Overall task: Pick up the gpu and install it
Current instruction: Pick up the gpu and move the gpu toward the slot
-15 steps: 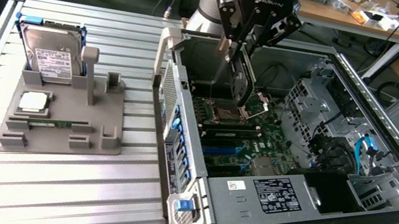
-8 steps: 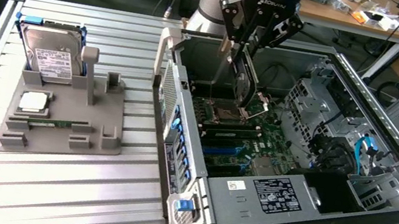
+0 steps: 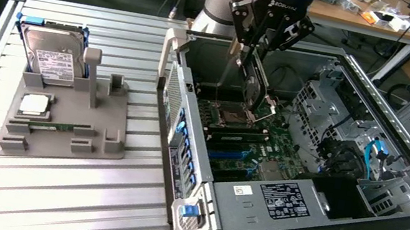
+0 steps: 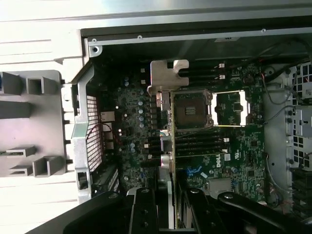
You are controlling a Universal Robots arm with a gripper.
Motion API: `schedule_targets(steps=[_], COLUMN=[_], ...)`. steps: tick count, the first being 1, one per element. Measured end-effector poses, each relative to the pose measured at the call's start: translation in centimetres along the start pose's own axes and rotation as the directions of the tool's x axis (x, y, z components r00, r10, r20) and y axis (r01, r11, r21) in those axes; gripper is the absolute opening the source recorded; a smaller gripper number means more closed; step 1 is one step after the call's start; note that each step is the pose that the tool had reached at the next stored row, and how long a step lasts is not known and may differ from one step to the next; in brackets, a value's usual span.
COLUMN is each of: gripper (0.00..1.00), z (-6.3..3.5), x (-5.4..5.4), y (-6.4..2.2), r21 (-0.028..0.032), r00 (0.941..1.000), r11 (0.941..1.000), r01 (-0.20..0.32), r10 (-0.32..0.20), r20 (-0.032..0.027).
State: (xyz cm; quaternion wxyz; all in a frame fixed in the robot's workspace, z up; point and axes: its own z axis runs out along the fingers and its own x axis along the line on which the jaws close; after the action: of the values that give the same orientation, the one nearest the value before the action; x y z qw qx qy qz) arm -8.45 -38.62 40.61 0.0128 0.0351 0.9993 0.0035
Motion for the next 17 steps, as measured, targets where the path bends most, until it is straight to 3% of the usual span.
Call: schedule_targets(steps=[17], gripper=[0.27], z=[0.35], x=[-0.92], y=[0.06], r21=[0.0027], r00=[1.0000], r11=[1.0000], r01=[0.000], r10=[0.000], r20=[0.0002])
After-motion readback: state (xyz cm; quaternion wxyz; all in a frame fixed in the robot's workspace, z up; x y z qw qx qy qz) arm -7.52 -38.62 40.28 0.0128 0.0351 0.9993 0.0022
